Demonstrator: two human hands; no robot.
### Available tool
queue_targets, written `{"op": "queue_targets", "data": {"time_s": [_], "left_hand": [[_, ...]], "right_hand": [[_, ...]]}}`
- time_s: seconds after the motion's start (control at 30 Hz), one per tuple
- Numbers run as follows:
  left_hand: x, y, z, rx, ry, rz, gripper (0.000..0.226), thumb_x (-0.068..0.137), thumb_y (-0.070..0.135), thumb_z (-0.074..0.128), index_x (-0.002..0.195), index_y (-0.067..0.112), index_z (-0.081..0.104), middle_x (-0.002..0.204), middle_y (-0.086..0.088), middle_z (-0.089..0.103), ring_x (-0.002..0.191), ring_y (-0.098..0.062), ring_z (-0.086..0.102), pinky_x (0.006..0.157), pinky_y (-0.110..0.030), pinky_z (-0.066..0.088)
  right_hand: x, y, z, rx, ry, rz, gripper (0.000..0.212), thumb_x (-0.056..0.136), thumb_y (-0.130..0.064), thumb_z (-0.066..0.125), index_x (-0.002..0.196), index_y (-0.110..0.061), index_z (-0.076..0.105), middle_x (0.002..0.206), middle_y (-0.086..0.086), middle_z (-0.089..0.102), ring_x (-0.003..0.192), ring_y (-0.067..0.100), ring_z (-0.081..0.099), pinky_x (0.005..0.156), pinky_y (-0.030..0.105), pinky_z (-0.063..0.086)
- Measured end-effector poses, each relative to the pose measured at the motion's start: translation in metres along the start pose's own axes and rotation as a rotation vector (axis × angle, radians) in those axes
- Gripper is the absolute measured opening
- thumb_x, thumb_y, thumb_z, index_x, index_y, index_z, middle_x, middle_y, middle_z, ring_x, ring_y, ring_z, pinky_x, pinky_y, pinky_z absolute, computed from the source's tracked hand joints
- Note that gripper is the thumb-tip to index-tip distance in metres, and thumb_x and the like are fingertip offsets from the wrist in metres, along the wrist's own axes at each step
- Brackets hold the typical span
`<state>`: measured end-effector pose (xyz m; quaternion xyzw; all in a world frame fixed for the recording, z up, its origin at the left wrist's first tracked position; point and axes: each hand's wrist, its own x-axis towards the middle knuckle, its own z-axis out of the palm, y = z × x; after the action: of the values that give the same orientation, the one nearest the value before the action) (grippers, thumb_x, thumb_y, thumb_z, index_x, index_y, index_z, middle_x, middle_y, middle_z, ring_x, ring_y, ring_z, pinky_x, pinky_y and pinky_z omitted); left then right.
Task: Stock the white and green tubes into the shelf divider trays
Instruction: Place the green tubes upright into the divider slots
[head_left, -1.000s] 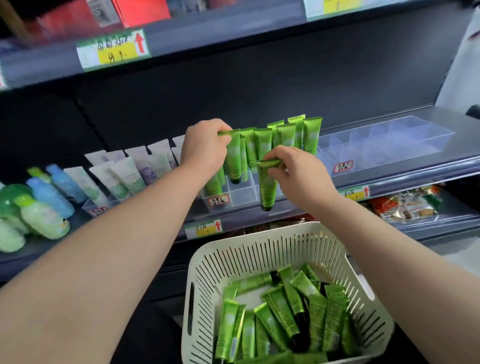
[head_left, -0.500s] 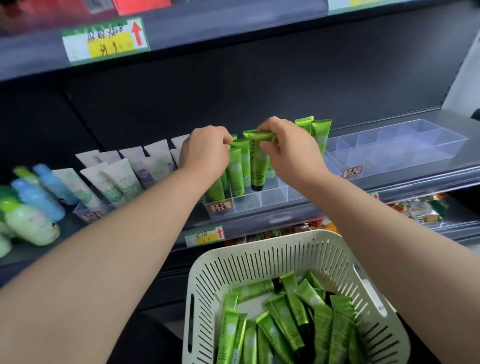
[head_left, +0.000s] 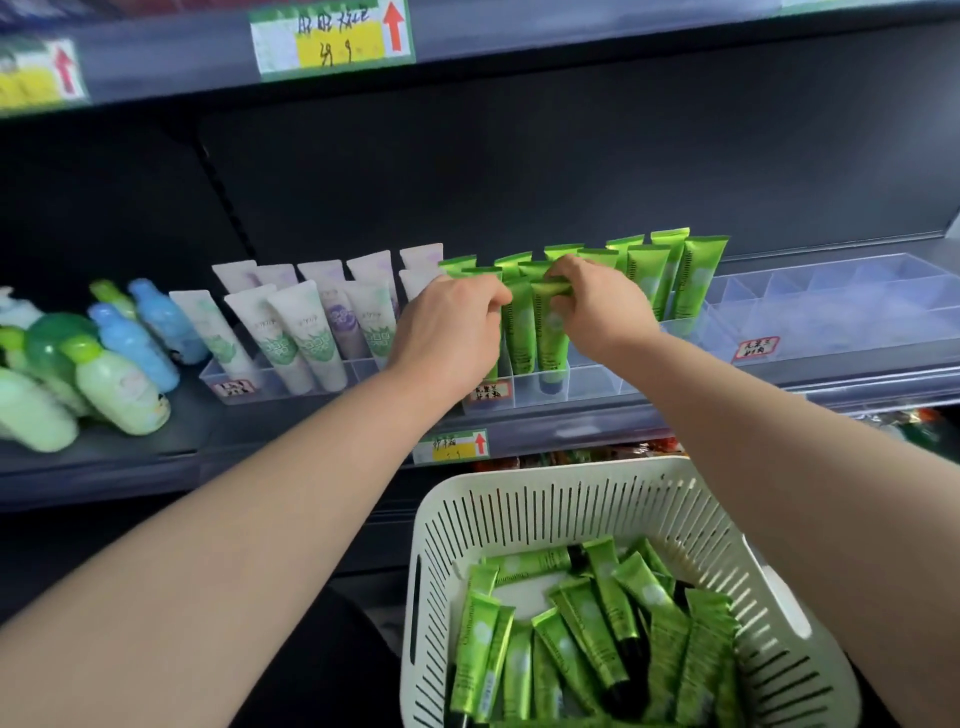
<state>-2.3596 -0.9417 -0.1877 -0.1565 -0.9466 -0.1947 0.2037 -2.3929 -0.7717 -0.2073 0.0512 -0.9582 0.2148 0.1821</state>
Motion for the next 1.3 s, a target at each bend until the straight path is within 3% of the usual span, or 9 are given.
{"op": "queue_targets", "data": {"time_s": [0.3,0.43,0.57,0.7,0.87,1.1,1.2,1.3], "left_hand": [[-0.005,-0.002,0.011,0.004,-0.051,-0.027,0.026,0.095,0.024,0.056,0.118,0.034,0.063,0.121,0.001,0.061,0.106,-0.022,0.06,0.089,-0.036,0.048],[-0.014,0.002,0.004,-0.013,-0.019,0.013,0.027,0.095,0.019,0.055,0.117,0.032,0.064,0.119,0.002,0.062,0.106,-0.019,0.059,0.088,-0.034,0.047],[-0.044,0.007,0.015,-0.075,-0.026,0.108,0.026,0.095,0.01,0.053,0.114,0.02,0.068,0.113,0.004,0.067,0.108,-0.017,0.056,0.089,-0.034,0.046],[-0.083,-0.002,0.058,-0.082,-0.176,0.104,0.027,0.092,0.009,0.054,0.111,0.019,0.069,0.111,0.002,0.069,0.108,-0.021,0.056,0.088,-0.039,0.048],[-0.133,-0.015,0.115,0.016,-0.514,-0.129,0.031,0.093,0.015,0.057,0.121,0.026,0.063,0.125,0.0,0.063,0.114,-0.022,0.058,0.095,-0.037,0.048],[-0.181,-0.035,0.167,-0.026,-0.834,-0.351,0.042,0.092,0.003,0.059,0.131,0.017,0.057,0.136,-0.004,0.056,0.122,-0.022,0.054,0.104,-0.037,0.044],[-0.19,-0.039,0.182,-0.051,-0.885,-0.404,0.04,0.093,0.005,0.057,0.133,0.015,0.056,0.134,-0.006,0.056,0.115,-0.023,0.056,0.098,-0.035,0.046],[-0.196,-0.039,0.194,0.002,-0.915,-0.379,0.036,0.092,0.003,0.055,0.126,0.015,0.059,0.108,-0.002,0.059,0.091,-0.019,0.057,0.086,-0.035,0.051]], "right_hand": [[-0.006,0.002,0.003,0.007,-0.001,-0.018,0.036,0.091,-0.013,0.052,0.127,-0.017,0.051,0.121,0.007,0.055,0.106,0.03,0.054,0.078,0.036,0.045],[-0.021,0.005,-0.005,-0.008,0.167,-0.085,0.036,0.091,-0.012,0.054,0.127,-0.014,0.05,0.119,0.011,0.052,0.109,0.03,0.05,0.079,0.037,0.043],[-0.068,0.015,0.003,-0.009,0.302,-0.23,0.026,0.086,-0.005,0.055,0.112,-0.009,0.058,0.104,0.013,0.056,0.097,0.033,0.054,0.072,0.038,0.044],[-0.124,0.036,0.031,-0.059,0.101,-0.266,0.023,0.083,-0.004,0.055,0.104,-0.011,0.061,0.097,0.01,0.058,0.09,0.034,0.057,0.069,0.043,0.049],[-0.177,0.055,0.068,-0.134,-0.262,-0.184,0.029,0.086,-0.008,0.051,0.108,-0.023,0.063,0.107,0.001,0.06,0.102,0.025,0.056,0.082,0.038,0.048],[-0.2,0.079,0.126,-0.198,-0.738,-0.053,0.035,0.09,-0.008,0.046,0.108,-0.034,0.06,0.112,-0.006,0.063,0.097,0.019,0.06,0.078,0.033,0.051],[-0.2,0.081,0.154,-0.219,-0.866,0.004,0.037,0.089,-0.007,0.046,0.106,-0.036,0.06,0.113,-0.003,0.063,0.094,0.02,0.059,0.072,0.031,0.048],[-0.201,0.079,0.174,-0.248,-0.894,0.016,0.033,0.089,-0.016,0.055,0.12,-0.029,0.057,0.127,0.002,0.056,0.118,0.024,0.049,0.09,0.035,0.043]]}}
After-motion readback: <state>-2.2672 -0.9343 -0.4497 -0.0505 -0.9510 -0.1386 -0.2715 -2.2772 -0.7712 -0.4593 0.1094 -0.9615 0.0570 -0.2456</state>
